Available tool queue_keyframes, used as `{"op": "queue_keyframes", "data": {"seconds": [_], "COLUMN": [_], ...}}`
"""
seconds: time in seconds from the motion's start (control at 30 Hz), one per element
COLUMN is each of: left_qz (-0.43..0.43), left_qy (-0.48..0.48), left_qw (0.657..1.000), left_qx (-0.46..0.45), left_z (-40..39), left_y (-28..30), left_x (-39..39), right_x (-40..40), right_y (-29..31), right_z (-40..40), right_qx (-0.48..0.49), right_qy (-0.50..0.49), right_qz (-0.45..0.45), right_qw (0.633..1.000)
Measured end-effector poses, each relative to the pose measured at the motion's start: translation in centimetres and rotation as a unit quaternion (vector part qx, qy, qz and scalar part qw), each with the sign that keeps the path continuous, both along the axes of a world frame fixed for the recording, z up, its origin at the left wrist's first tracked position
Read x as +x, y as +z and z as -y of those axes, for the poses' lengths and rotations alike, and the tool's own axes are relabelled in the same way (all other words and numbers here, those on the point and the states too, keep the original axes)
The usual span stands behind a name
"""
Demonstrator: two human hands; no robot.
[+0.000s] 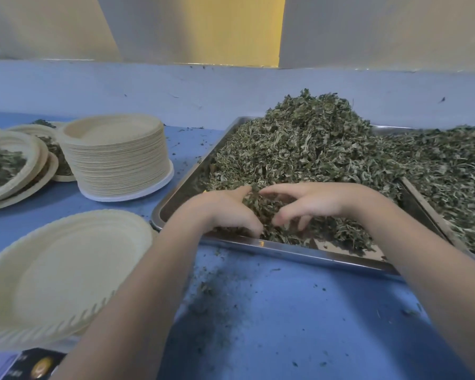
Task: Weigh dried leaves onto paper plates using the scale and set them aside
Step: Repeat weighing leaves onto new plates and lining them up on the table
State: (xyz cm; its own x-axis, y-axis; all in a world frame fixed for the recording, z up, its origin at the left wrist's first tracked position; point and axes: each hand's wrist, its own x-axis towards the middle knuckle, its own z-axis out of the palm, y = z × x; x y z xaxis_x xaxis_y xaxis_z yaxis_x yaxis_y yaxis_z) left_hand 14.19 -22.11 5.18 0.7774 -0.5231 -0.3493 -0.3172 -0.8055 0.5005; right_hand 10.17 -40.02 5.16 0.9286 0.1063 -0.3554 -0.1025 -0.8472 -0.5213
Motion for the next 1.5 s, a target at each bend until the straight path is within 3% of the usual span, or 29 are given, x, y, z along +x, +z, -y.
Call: {"op": "queue_keyframes", "data": {"seconds": [0.13, 0.27, 0.5, 0.73, 0.9, 1.0, 1.17, 1.33, 1.43, 1.5], "left_qz": [0.031, 0.045, 0.089, 0.187, 0.218, 0.237, 0.149, 0.041, 0.022, 0.047], "left_qy": [-0.035, 0.0, 0.032, 0.032, 0.076, 0.133, 0.178, 0.147, 0.14, 0.15], "left_qw": [0.997, 0.999, 0.989, 0.979, 0.971, 0.961, 0.967, 0.974, 0.967, 0.958], "left_qx": [0.058, 0.004, -0.115, -0.078, -0.067, -0.057, -0.101, -0.164, -0.21, -0.239], "left_z": [0.9, 2.6, 3.7, 0.5, -6.2, -11.0, -17.6, -21.5, -23.1, -23.8], "left_y": [0.5, -0.7, 0.6, 5.7, 8.1, 8.0, 5.8, 4.7, 5.4, 5.5], "left_x": [-0.4, -0.3, 0.2, -0.4, -2.2, -3.2, -4.7, -5.2, -5.0, -4.7], "right_x": [0.0, 1.1, 1.6, 1.1, 0.6, 0.6, 0.1, -0.9, -1.6, -1.7], "right_y": [-0.2, -1.6, 0.3, 4.9, 6.9, 6.8, 4.6, 4.8, 6.1, 6.5], "right_z": [-1.6, -2.9, -2.2, -5.6, -12.1, -17.0, -23.1, -23.0, -22.2, -21.9], "right_qx": [-0.099, -0.033, -0.022, -0.001, -0.011, -0.003, 0.045, -0.047, -0.02, -0.003], "right_qy": [0.036, -0.012, -0.083, -0.062, 0.018, 0.057, 0.089, 0.123, 0.119, 0.111], "right_qz": [0.001, 0.095, 0.243, 0.298, 0.342, 0.343, 0.307, 0.188, 0.105, 0.116], "right_qw": [0.994, 0.995, 0.966, 0.953, 0.94, 0.937, 0.947, 0.973, 0.987, 0.987]}}
